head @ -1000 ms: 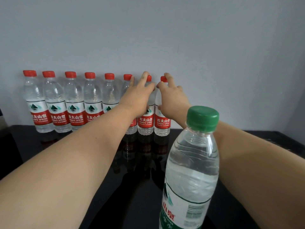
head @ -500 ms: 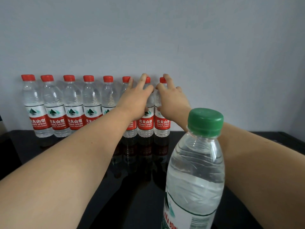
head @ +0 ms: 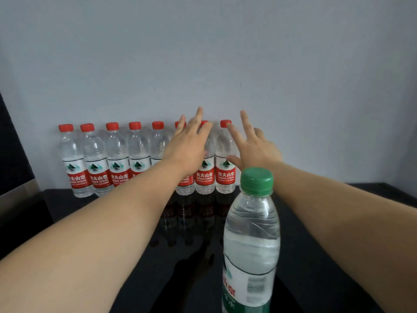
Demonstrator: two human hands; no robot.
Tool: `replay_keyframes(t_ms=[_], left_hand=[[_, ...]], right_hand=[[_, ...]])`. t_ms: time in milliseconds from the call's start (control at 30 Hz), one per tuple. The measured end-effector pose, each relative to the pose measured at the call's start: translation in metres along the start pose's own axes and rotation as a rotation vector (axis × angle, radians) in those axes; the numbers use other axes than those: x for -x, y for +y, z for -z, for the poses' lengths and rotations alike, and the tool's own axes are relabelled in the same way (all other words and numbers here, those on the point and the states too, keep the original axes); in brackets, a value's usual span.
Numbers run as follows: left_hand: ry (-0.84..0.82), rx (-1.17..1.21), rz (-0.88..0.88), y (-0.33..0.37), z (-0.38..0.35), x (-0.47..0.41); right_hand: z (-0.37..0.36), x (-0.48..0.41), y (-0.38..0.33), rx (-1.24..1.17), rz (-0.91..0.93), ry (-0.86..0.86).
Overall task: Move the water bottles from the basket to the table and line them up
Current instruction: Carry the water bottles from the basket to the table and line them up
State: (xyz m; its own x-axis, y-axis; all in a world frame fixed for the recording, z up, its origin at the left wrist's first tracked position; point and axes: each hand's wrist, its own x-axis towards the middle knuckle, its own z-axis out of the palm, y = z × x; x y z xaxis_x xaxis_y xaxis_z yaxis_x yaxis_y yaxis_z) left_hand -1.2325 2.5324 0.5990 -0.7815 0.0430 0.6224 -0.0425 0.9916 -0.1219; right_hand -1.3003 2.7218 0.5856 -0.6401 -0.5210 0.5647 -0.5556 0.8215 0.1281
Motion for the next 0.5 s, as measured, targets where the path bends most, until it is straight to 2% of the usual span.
replay_keyframes(t_ms=[100,300,500], left_hand=[[-0.067,0.002,-0.043,0.006,0.033,0.015],[-0.139,0.015,0.051,0.029,0.111,0.068],[-0.126,0.091,0.099,0.055,0.183,0.118]], right_hand=[[0.034,0.024,0.01,0.054,-0.019,-0.054],[0.11,0.098,0.02,0.111,-0.09,-0.134],[0.17,0.173,0.027,0.167,-0.168,-0.161]])
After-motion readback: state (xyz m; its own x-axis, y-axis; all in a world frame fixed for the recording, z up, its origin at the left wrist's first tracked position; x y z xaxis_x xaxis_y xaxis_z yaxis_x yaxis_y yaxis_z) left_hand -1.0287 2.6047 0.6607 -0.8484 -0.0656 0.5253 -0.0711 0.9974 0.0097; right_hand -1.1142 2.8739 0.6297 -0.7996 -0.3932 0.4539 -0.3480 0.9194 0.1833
